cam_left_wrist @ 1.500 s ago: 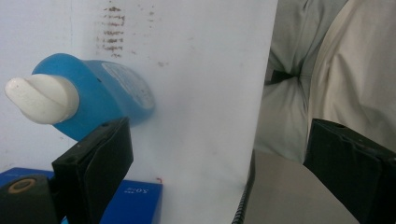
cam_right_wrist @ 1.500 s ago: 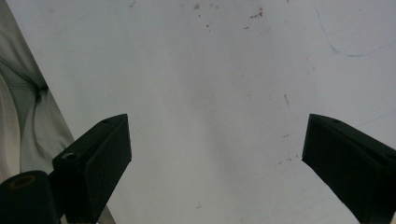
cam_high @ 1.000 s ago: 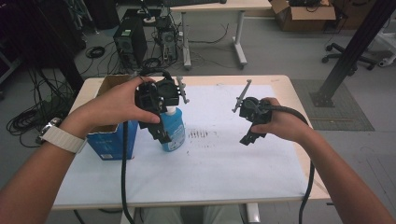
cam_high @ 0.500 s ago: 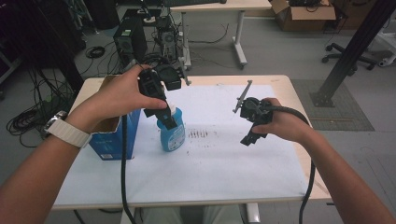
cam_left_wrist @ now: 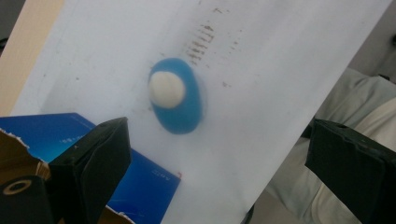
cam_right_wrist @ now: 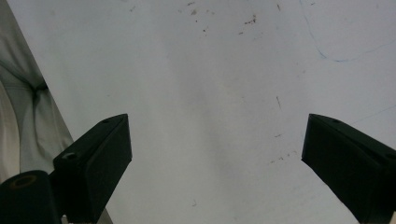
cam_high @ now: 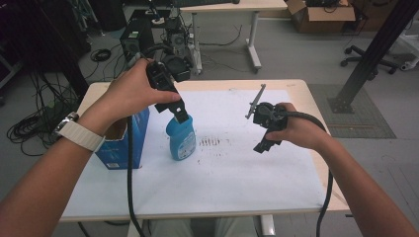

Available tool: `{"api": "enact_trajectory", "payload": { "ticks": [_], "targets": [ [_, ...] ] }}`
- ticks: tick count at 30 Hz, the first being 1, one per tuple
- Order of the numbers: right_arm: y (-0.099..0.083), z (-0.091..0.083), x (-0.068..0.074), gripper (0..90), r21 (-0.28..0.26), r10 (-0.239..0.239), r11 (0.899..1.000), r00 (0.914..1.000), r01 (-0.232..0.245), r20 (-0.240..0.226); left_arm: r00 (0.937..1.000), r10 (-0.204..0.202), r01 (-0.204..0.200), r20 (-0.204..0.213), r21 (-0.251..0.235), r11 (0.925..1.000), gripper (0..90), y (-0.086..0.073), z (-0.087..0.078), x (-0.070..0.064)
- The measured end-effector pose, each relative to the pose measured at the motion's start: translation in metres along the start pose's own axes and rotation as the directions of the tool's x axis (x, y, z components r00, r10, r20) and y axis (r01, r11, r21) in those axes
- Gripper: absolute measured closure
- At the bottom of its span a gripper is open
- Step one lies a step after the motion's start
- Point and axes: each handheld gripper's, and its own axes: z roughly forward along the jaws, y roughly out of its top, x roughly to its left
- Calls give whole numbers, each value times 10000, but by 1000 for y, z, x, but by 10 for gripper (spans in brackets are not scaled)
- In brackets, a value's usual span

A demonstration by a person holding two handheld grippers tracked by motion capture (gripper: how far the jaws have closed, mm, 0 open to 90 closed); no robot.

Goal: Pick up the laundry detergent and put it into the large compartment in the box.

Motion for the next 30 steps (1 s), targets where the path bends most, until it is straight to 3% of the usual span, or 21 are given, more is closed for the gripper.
{"api": "enact_trajectory", "payload": {
  "ticks": [5,9,16,30],
  "targets": [
    [0,-1,0,84,-14,-12,10000,10000,12,11,9992,-373,373,-171,5,9993,68,2,1,5],
    [0,-2,0,84,-32,-31,10000,10000,31,13,9927,-1198,1195,-168,-172,9927,65,3,3,13],
    [1,-1,0,85,0,-86,10000,10000,86,29,9854,-1684,1685,-237,11,9857,65,6,11,19],
    [2,-2,-1,85,-77,-77,9999,10000,78,41,9834,-1815,1815,-13,49,9834,67,8,29,29]
  ]
}}
